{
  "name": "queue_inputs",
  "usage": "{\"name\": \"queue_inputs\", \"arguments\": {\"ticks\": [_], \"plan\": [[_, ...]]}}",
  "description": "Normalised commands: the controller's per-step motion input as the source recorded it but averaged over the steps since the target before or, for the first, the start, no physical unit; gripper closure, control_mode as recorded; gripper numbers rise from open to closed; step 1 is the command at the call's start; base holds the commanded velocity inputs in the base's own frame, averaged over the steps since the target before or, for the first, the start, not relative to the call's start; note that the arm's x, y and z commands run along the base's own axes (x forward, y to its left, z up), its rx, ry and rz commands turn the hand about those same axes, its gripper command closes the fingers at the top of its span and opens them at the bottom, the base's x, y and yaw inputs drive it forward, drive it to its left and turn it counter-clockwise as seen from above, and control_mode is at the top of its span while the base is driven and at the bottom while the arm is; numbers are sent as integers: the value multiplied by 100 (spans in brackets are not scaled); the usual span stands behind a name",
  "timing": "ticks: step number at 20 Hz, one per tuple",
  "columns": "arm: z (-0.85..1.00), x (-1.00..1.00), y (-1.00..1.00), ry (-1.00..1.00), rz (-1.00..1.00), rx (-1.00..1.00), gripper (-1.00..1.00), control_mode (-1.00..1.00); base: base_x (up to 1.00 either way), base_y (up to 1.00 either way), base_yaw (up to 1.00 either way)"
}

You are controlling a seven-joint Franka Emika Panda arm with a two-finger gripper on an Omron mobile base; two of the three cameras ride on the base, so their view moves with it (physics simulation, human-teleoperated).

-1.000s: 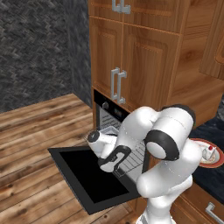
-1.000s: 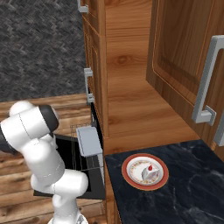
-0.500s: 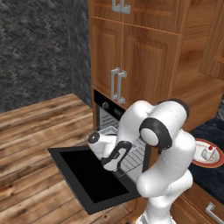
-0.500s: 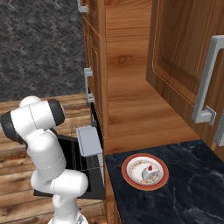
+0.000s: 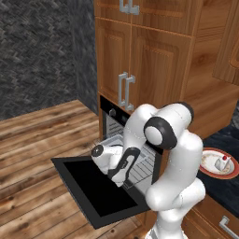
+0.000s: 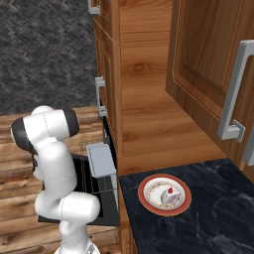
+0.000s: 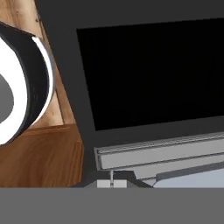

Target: Take the baked cake out of the oven and place it on the plate for cooling. Then close the oven door.

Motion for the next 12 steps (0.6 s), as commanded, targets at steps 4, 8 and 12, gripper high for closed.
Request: {"name": "queue_inputs", "arguments": {"ticks": [4, 8, 12], "plan": [[-22, 14, 9, -2, -13, 0, 100, -100, 0, 0, 0], [-22, 23, 0, -4, -10, 0, 100, -100, 0, 0, 0], [-27, 29, 0, -3, -4, 0, 100, -100, 0, 0, 0]]}}
